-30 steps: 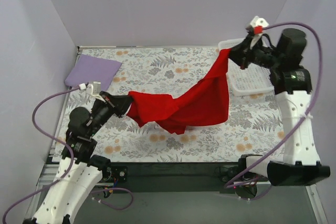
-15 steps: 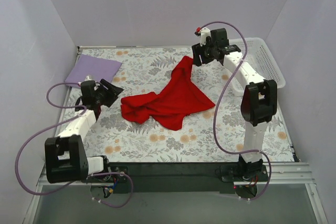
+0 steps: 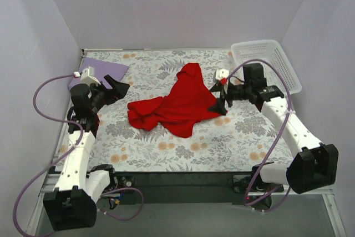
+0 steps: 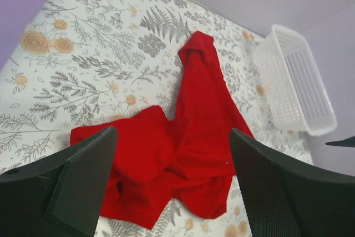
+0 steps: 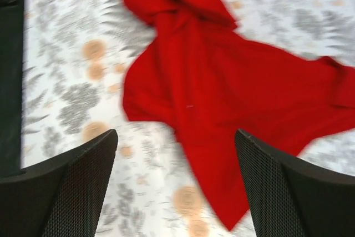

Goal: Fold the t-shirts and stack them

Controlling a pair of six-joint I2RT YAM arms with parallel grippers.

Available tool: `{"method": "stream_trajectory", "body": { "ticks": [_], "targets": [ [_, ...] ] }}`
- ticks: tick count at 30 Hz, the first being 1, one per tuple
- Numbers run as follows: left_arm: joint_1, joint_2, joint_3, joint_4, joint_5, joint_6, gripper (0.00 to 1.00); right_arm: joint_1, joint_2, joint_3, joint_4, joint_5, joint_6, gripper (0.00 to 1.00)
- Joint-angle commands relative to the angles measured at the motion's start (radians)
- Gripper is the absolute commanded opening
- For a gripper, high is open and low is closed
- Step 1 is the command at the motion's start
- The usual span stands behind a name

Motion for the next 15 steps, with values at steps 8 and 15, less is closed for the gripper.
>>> {"method": "stream_trajectory", "body": {
  "ticks": [8,15],
  "targets": [
    [-0.065,-0.201,-0.164,-0.086,0.070,0.171,0.80,0.189,-0.095,-0.257,-0.161,0.011,-0.348,0.92],
    [-0.065,-0.193,-0.164,-0.092,0.047,0.173,0.80,0.376,0.005,-0.224,-0.165,0.183,-0.400,0.85]
  ]
}}
